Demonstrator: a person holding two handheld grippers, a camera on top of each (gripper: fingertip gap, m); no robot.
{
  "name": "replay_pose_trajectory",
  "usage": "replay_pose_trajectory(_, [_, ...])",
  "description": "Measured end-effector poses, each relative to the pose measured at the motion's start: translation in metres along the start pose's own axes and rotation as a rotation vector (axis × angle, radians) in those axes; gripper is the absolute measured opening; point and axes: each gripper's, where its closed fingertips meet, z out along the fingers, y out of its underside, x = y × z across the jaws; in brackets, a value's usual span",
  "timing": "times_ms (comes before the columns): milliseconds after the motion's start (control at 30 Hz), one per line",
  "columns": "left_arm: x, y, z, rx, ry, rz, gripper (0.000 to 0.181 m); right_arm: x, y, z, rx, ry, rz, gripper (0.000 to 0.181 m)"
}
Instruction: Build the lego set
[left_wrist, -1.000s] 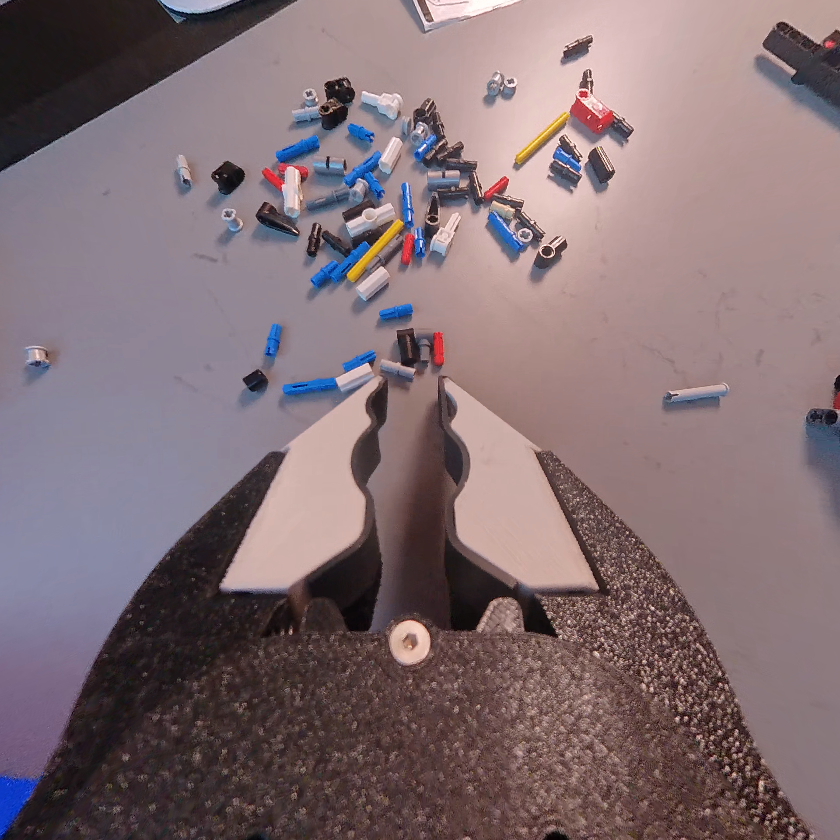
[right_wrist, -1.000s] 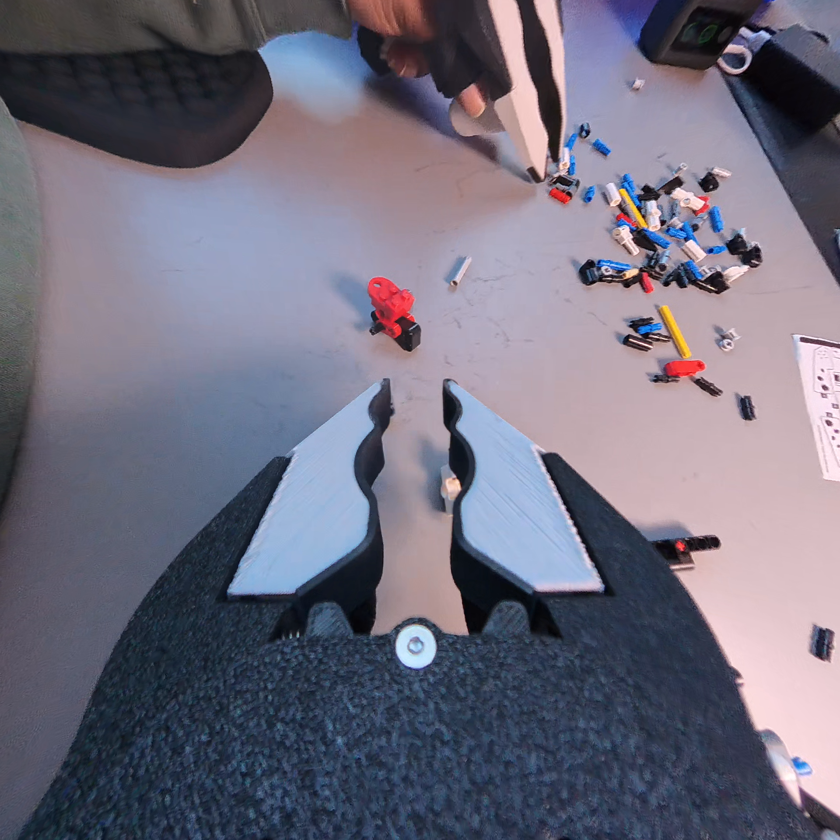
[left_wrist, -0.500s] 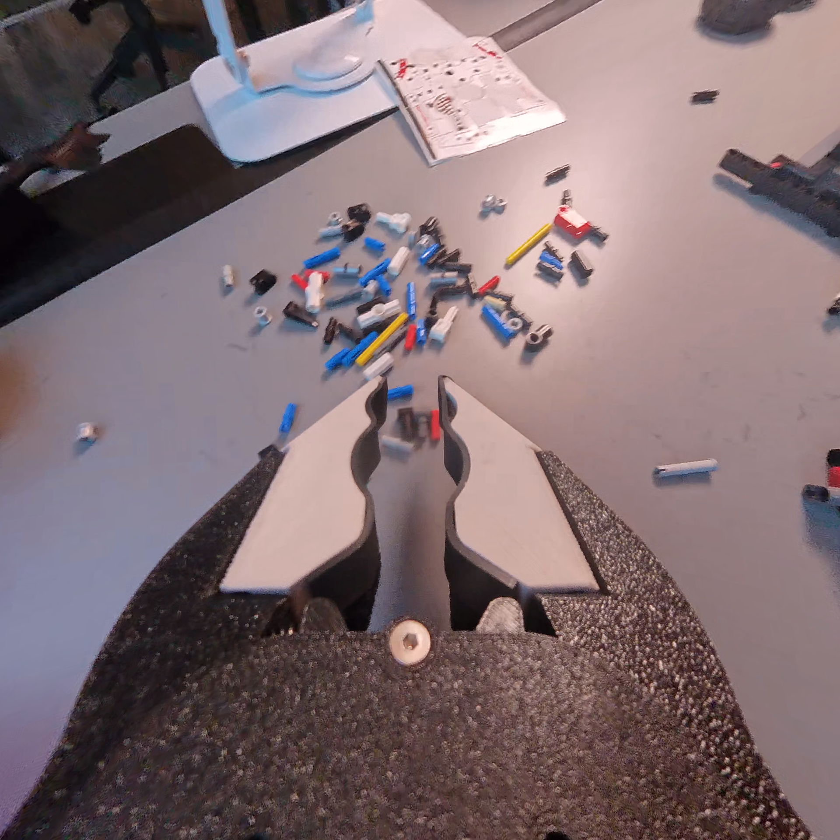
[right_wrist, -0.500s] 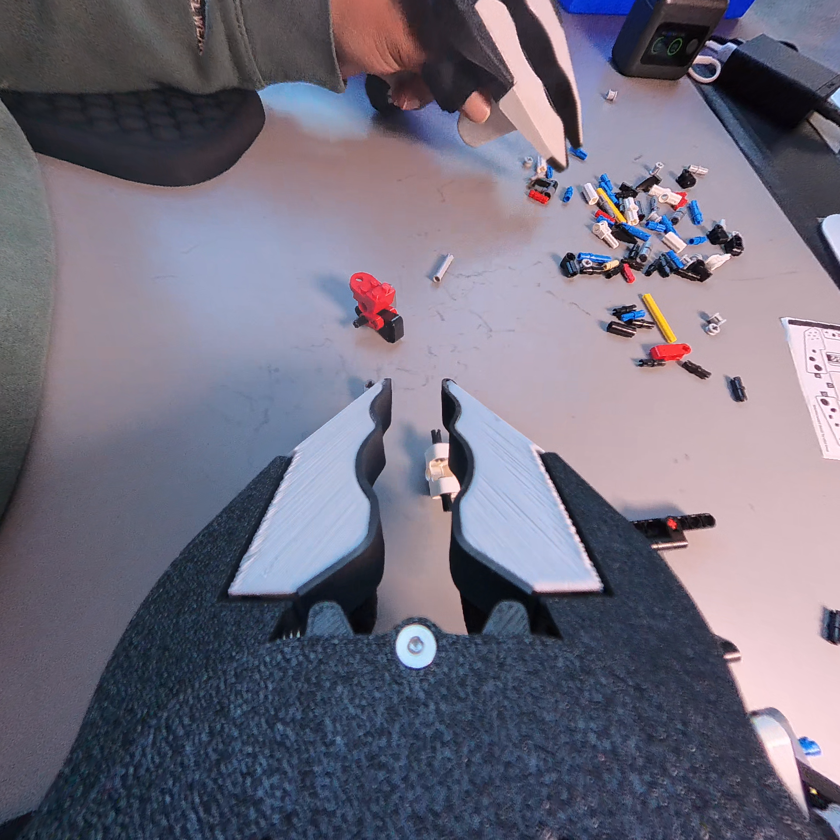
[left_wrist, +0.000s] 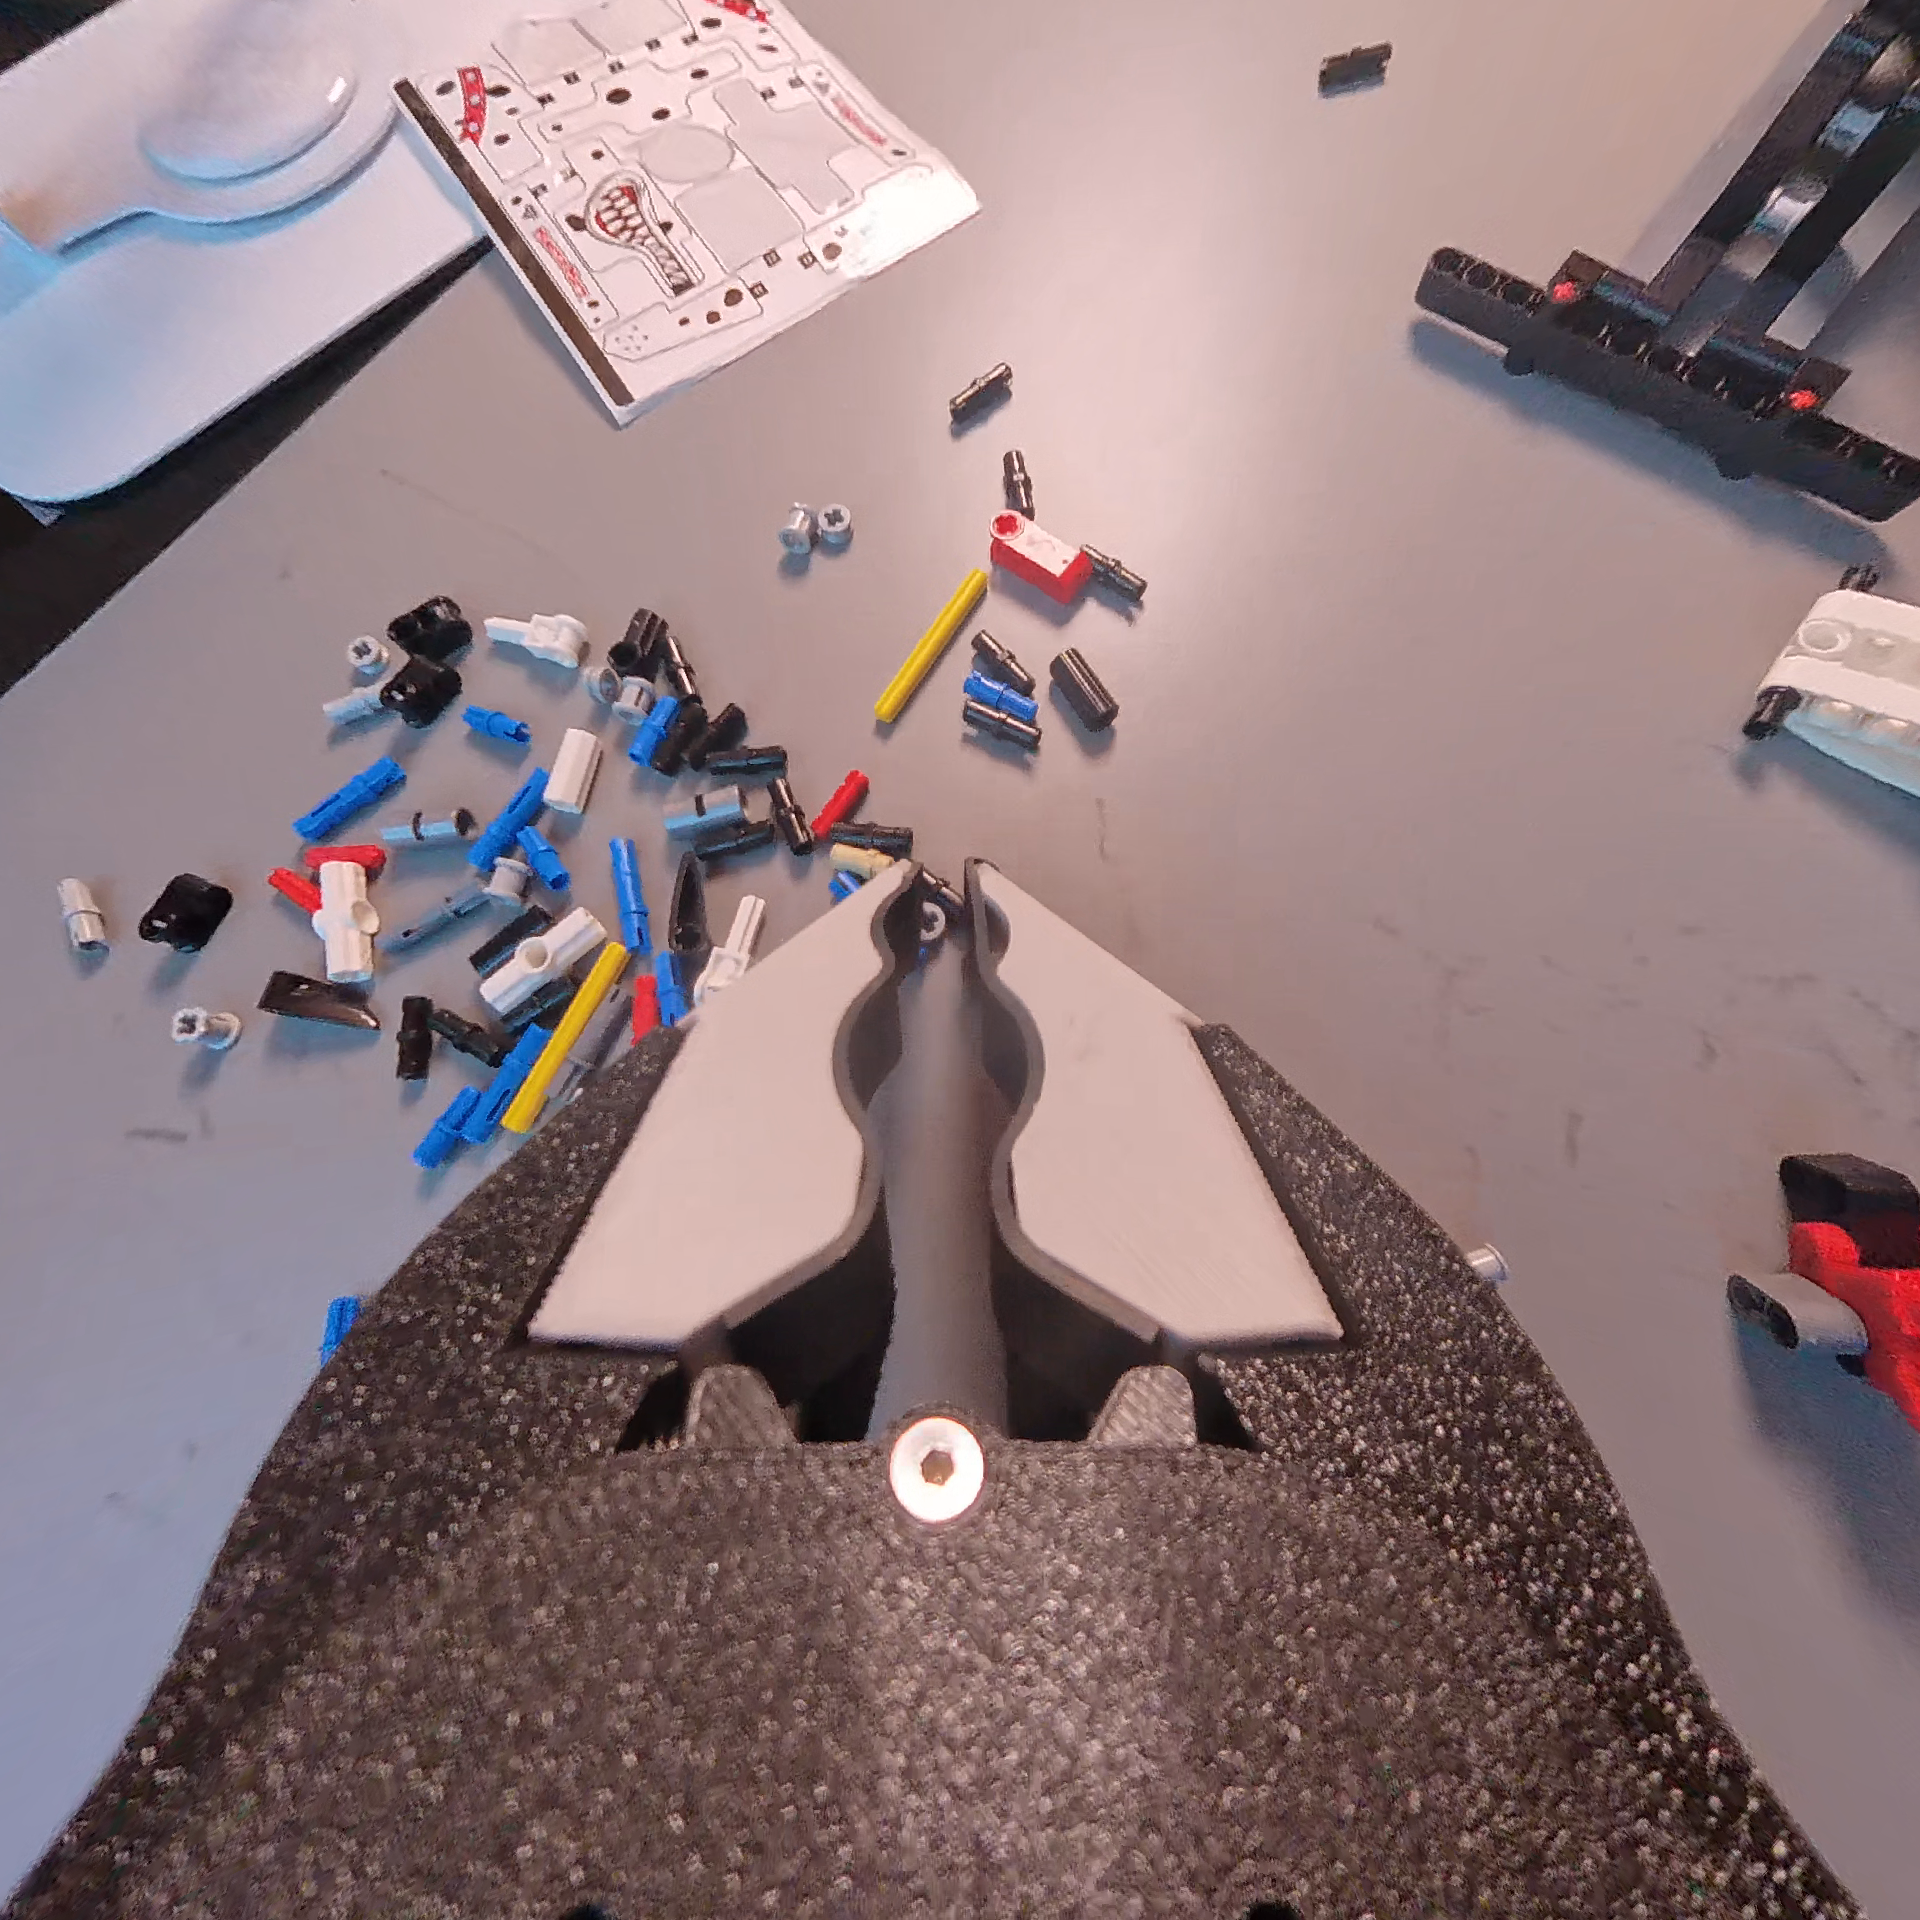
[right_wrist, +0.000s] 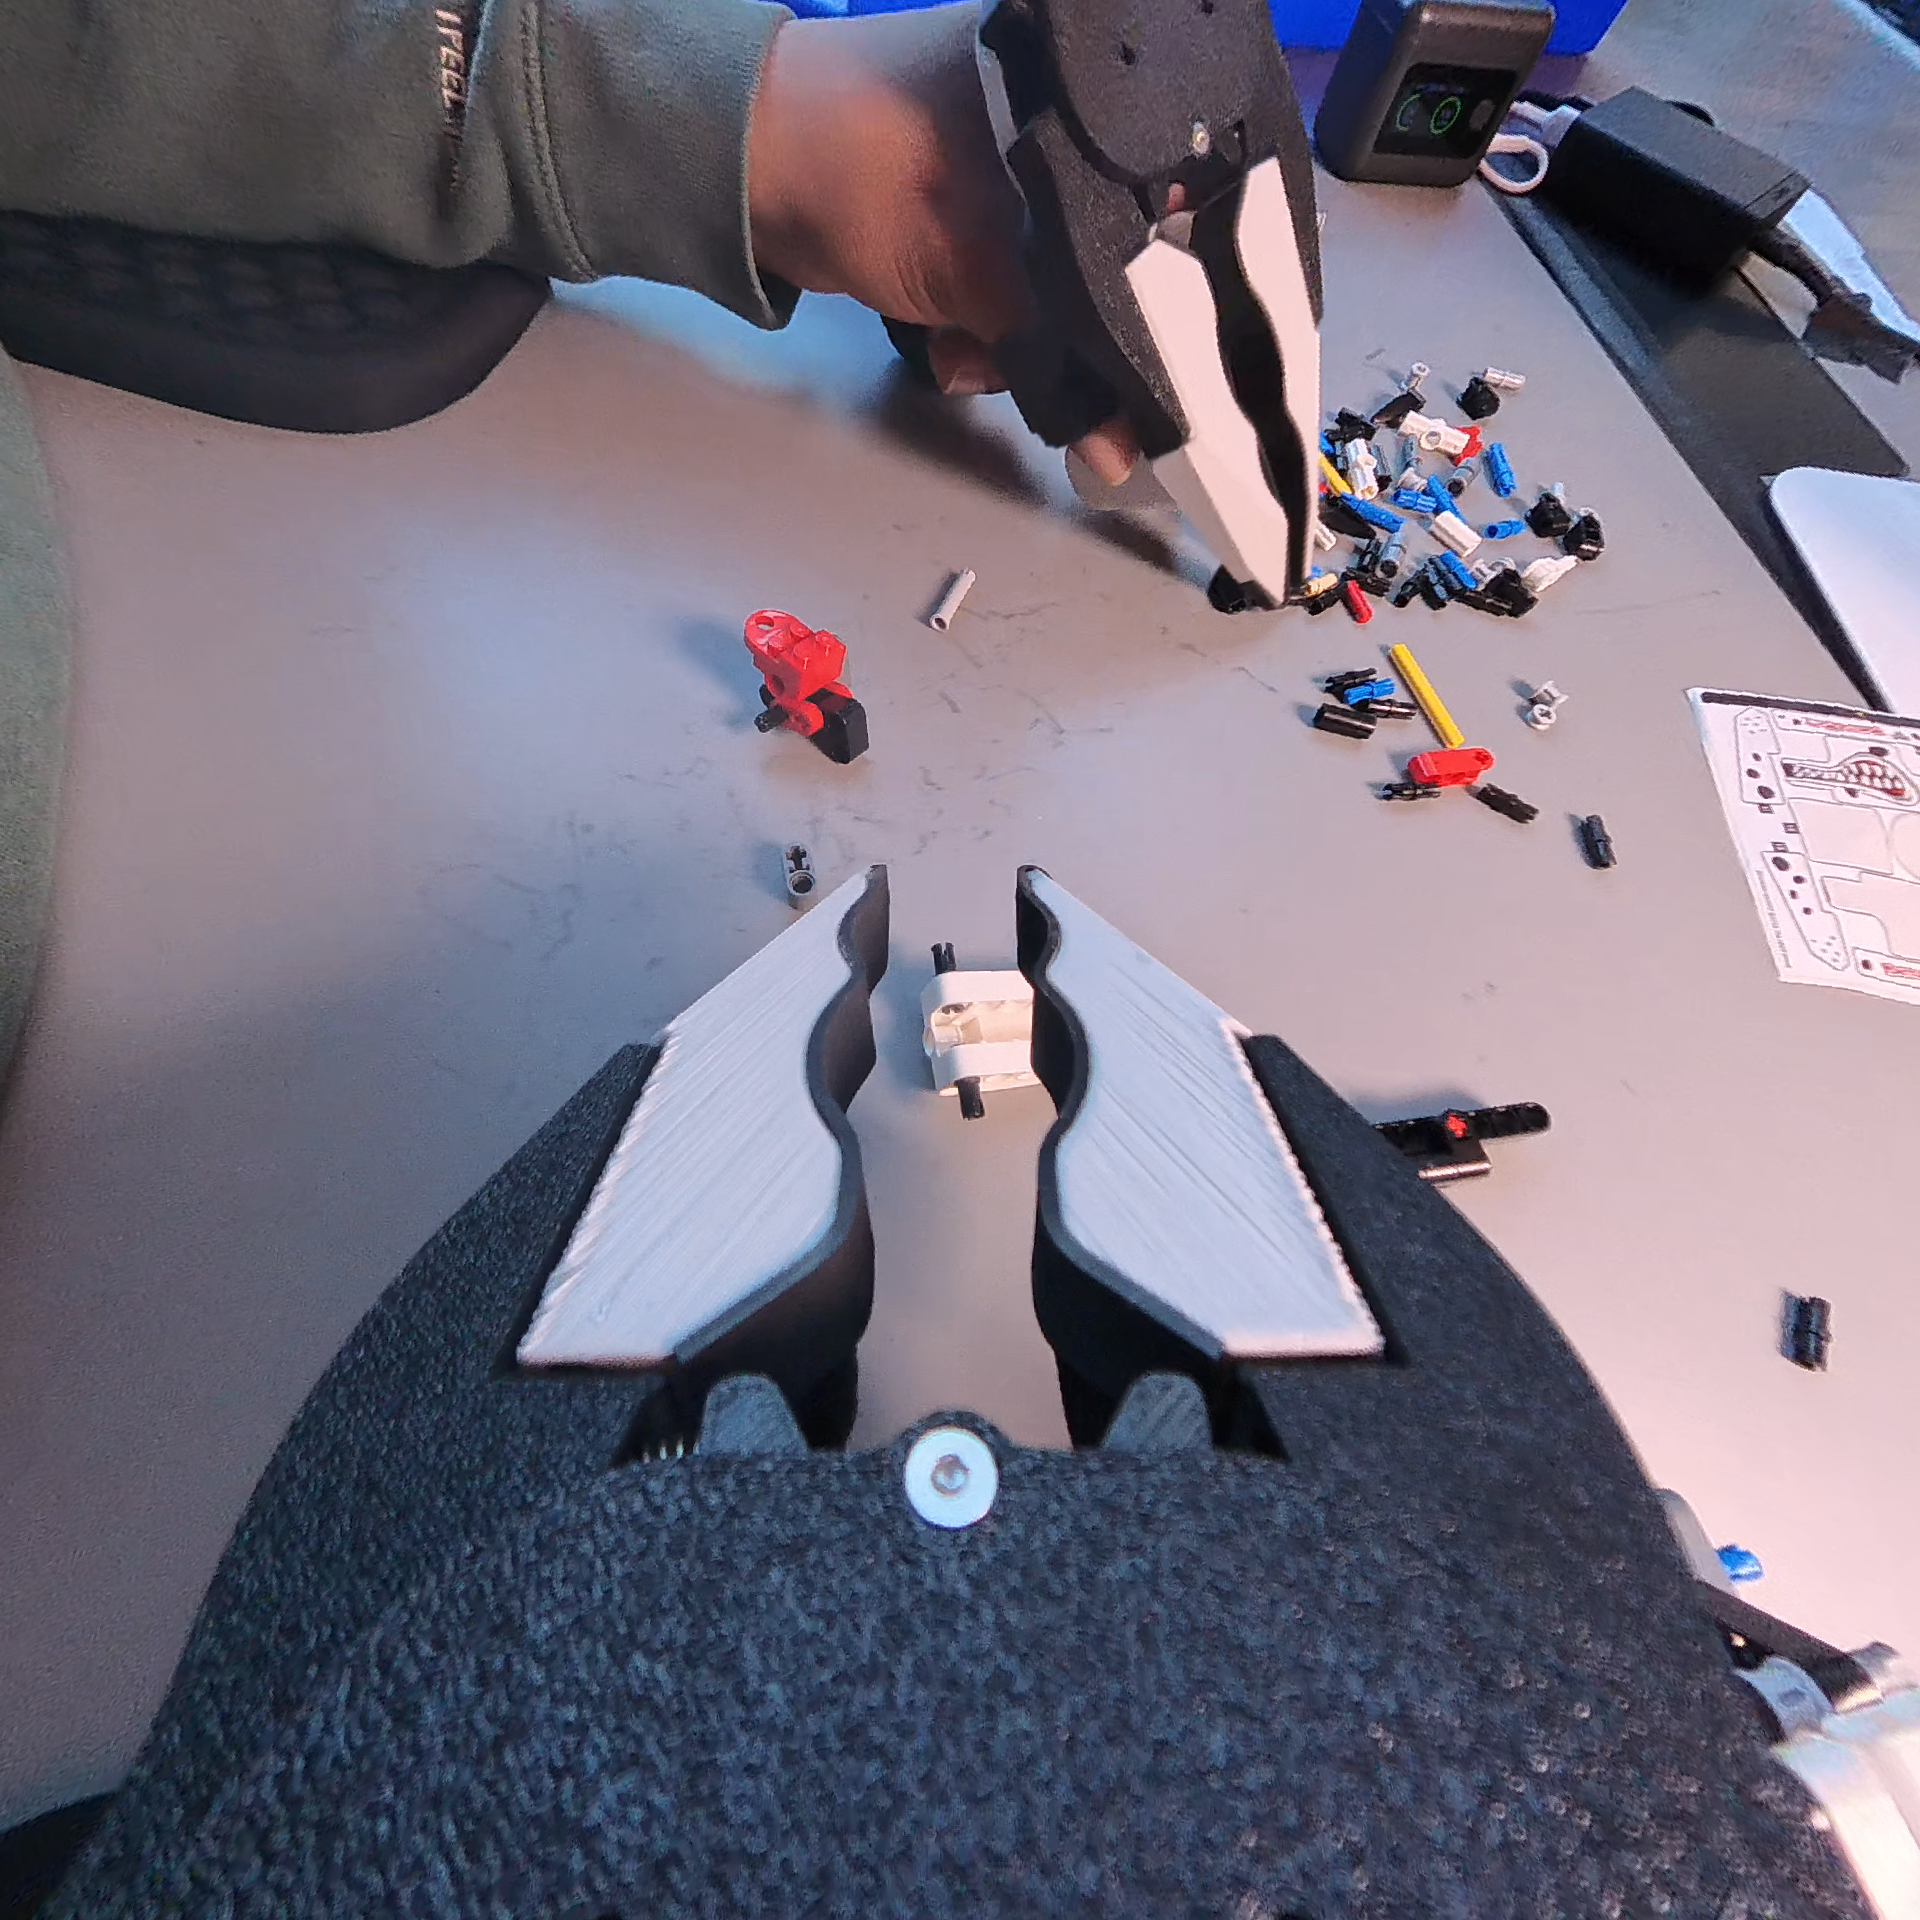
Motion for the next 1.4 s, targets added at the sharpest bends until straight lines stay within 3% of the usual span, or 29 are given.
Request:
replay_pose_trajectory(500, [0.001, 0.001, 0.005, -0.08, -0.018, 0.085, 0.005, 0.005, 0.004, -0.002, -0.002, 0.018, 0.006, 0.023])
replay_pose_trajectory(600, [-0.002, -0.011, -0.002, -0.011, -0.025, 0.087, 0.005, 0.009, 0.002, -0.004, 0.015, 0.033, 0.01, 0.023])
replay_pose_trajectory(700, [0.019, -0.038, -0.026, 0.16, 0.102, 0.092, 0.005, 0.006, 0.001, -0.005, 0.016, 0.018, 0.003, 0.025])
replay_pose_trajectory(833, [0.085, -0.048, -0.067, 0.291, 0.416, 0.123, 0.005, -0.016, 0.01, 0.004, -0.054, -0.055, -0.034, 0.025])
replay_pose_trajectory(900, [0.116, -0.036, -0.079, 0.253, 0.514, 0.154, 0.005, -0.025, 0.014, 0.012, -0.09, -0.077, -0.056, 0.025])
replay_pose_trajectory(1000, [0.149, -0.012, -0.081, 0.164, 0.55, 0.21, 0.005, -0.033, 0.012, 0.019, -0.097, -0.095, -0.066, 0.025])
replay_pose_trajectory(1133, [0.176, -0.001, -0.079, 0.148, 0.623, 0.157, 0.005, -0.038, -0.014, 0.021, 0.018, -0.083, -0.097, 0.018])
replay_pose_trajectory(1233, [0.185, -0.001, -0.085, 0.158, 0.709, 0.123, 0.005, -0.043, -0.034, 0.014, 0.118, -0.058, -0.16, 0.012])
replay_pose_trajectory(1400, [0.193, -0.012, -0.1, 0.236, 0.782, 0.107, 0.005, -0.056, -0.044, 0.008, 0.158, -0.083, -0.187, 0.0])
